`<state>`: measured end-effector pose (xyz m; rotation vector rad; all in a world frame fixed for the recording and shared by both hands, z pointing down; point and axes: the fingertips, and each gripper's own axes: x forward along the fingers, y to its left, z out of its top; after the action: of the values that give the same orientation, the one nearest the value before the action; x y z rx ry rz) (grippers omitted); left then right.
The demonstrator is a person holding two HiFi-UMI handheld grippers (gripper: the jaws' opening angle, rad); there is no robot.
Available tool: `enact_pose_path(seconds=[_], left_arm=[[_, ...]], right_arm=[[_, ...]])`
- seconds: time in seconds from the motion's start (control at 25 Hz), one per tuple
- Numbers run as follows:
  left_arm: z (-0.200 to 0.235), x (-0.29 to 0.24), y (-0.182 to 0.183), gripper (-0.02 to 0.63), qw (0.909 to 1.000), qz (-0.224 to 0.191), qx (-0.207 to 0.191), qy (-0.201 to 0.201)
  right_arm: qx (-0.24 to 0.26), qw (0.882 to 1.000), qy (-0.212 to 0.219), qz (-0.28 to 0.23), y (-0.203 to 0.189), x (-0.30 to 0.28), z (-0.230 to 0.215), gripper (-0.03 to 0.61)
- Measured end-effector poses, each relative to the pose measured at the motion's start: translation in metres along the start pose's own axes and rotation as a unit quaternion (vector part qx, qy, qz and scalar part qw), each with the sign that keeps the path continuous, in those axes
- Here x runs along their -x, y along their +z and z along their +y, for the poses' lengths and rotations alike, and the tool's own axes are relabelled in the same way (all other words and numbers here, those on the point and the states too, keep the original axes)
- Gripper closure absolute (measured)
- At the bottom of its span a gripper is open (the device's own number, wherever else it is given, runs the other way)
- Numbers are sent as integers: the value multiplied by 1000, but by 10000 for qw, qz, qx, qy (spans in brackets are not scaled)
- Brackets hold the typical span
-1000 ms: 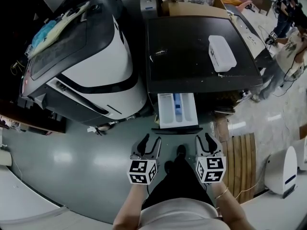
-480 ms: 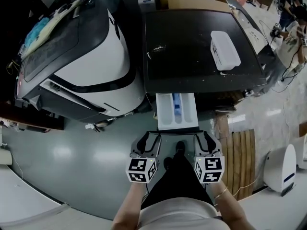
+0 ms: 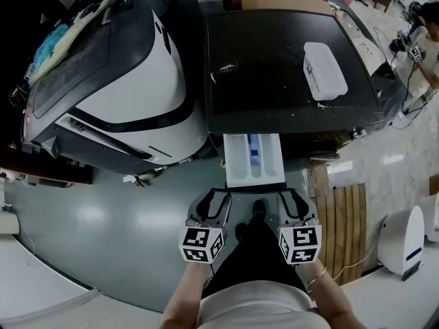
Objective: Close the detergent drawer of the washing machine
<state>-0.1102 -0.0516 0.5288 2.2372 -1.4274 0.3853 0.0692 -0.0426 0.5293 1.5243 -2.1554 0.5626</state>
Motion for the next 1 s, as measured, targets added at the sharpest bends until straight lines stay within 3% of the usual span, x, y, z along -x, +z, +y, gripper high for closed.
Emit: enact_pose_path(seconds=[1.0], left_arm=[[8, -18, 16, 459, 9999, -20, -50, 149]], right_arm=[[-3, 10000, -68, -53, 17, -19, -5, 457]])
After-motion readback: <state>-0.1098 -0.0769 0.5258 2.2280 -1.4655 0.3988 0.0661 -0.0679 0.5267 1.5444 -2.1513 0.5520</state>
